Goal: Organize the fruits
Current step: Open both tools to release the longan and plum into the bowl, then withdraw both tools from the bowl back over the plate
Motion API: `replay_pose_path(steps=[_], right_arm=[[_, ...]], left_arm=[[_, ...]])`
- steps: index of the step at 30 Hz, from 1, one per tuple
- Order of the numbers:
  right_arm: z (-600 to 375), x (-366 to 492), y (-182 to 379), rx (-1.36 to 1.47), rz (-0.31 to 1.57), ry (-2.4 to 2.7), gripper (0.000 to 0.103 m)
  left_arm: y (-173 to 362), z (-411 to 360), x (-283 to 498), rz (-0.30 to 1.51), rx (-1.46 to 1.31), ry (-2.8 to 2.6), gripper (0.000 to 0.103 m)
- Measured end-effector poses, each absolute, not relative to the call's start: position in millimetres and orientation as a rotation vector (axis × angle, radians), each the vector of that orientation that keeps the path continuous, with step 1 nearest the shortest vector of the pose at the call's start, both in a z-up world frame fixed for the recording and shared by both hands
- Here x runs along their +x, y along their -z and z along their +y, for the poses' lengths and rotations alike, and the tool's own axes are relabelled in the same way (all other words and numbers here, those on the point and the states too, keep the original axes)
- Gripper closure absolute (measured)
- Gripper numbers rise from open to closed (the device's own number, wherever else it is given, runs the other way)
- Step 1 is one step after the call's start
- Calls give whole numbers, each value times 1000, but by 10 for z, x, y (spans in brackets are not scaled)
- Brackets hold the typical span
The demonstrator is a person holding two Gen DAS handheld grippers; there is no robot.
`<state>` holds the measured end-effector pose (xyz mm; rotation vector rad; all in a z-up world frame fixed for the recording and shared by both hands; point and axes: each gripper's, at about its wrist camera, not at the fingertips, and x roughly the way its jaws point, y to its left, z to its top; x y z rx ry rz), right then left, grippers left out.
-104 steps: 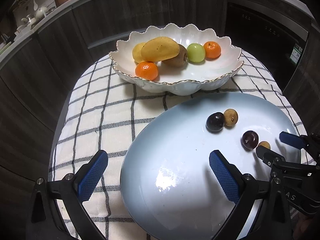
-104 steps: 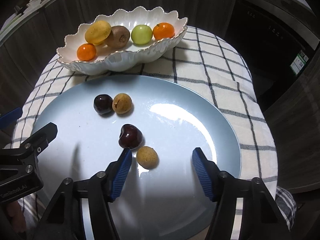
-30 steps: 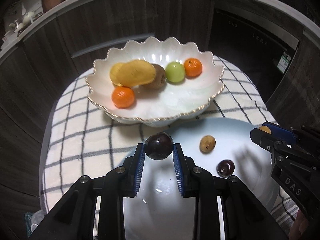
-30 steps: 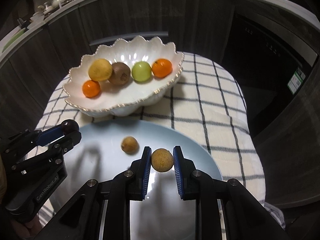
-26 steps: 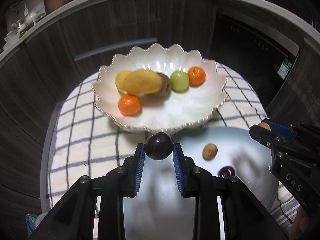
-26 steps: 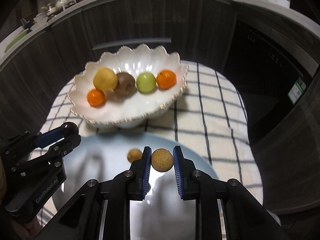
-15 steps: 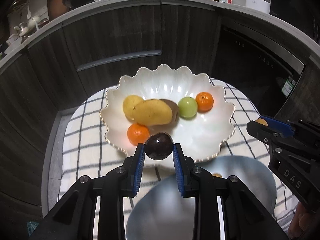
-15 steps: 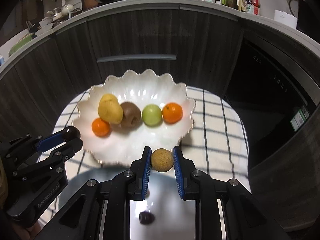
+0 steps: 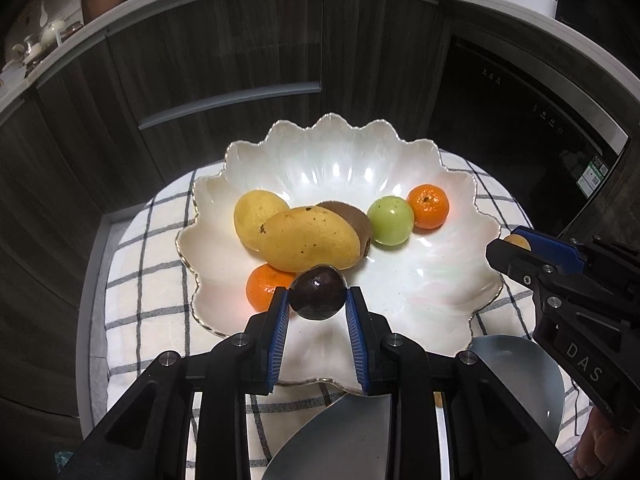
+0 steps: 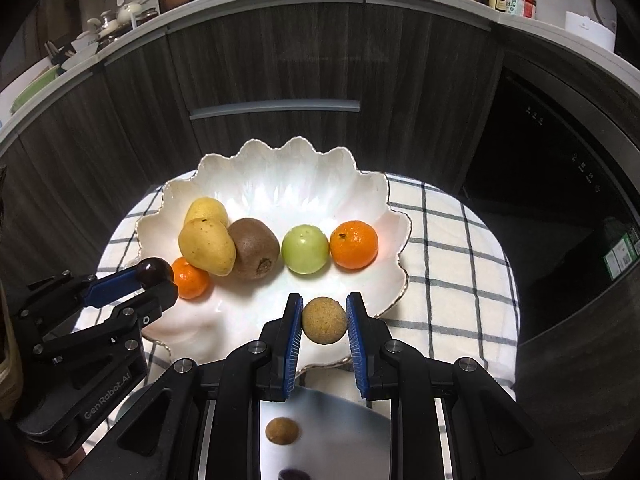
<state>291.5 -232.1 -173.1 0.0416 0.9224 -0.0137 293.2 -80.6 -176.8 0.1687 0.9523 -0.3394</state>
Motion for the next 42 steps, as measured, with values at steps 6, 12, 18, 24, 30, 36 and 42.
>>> replay_pose_path(steps=[6, 12, 18, 24, 30, 36, 42], right_arm=[[-2343, 2966, 1786, 34, 929, 25, 76], [-2376, 2935, 1753, 11, 884, 95, 25], [-2423, 2912, 1727, 8, 879, 134, 22], [-2515, 2768, 1696, 40, 879, 168, 22], [-2582, 2523, 1699, 71, 886, 180, 22], [-2598, 2279, 1749, 80, 905, 179, 22], [-2560, 2097, 1852, 80, 929, 167, 22]], left_arm=[[1832, -796, 2982, 973, 158, 341, 59], [1809, -764, 2980, 950, 176, 301, 34], [1757, -736, 2947, 924, 185, 264, 20], [1666, -760, 2844, 895, 191, 256, 17], [1612, -821, 2633, 877, 204, 261, 13], [1626, -835, 2405, 883, 214, 269, 13], [1730, -807, 2228, 913, 213, 268, 13]])
